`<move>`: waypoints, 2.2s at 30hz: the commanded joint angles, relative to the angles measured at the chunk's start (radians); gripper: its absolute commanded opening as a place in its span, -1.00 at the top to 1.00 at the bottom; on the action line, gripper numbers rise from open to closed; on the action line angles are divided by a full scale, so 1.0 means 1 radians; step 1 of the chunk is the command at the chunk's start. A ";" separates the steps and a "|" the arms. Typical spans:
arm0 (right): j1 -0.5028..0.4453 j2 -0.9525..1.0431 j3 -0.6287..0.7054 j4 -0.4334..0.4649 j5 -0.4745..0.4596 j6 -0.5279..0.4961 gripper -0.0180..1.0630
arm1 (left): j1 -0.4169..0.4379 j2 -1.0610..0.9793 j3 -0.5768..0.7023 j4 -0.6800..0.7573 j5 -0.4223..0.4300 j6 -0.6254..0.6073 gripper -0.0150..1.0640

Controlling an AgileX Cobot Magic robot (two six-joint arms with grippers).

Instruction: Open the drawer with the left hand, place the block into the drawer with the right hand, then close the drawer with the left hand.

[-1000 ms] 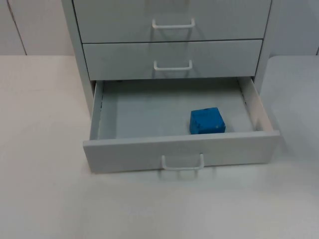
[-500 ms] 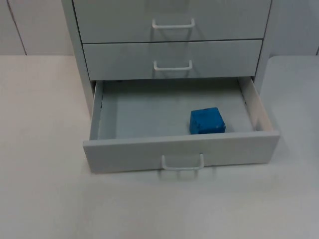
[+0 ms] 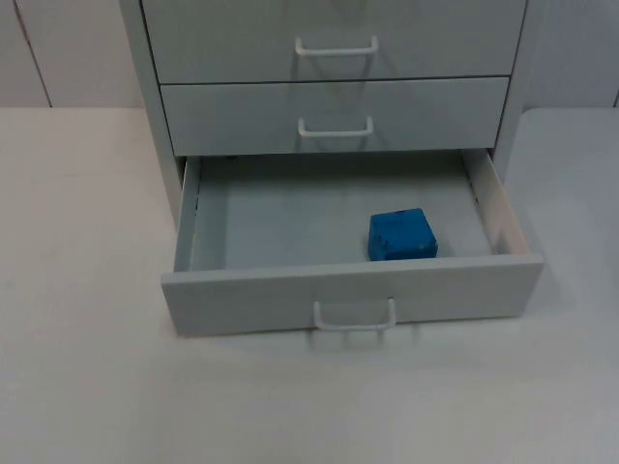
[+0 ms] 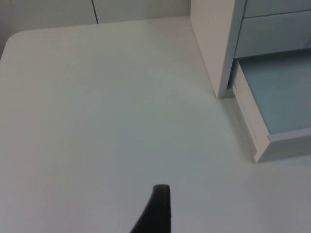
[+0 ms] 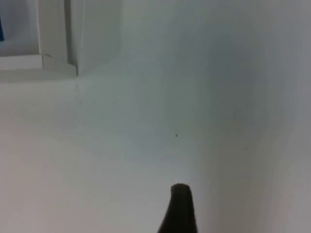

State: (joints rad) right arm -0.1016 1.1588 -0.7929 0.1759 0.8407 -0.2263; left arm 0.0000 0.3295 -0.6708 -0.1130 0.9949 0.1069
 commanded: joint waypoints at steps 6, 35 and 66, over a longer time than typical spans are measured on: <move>-0.004 -0.064 0.005 -0.015 0.009 -0.011 -0.16 | 0.003 0.009 0.003 -0.069 -0.005 0.005 -0.57; -0.002 -0.070 0.005 -0.030 0.019 0.001 -0.36 | -0.118 0.575 -0.081 -0.475 -0.023 0.498 -0.25; -0.002 -0.070 0.036 -0.043 -0.027 0.031 -0.35 | -1.064 1.182 -0.136 0.666 -0.346 -0.232 0.98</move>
State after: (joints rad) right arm -0.1016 1.1016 -0.7602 0.1362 0.8196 -0.1965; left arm -1.0475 1.5005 -0.8003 0.4891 0.6650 -0.0679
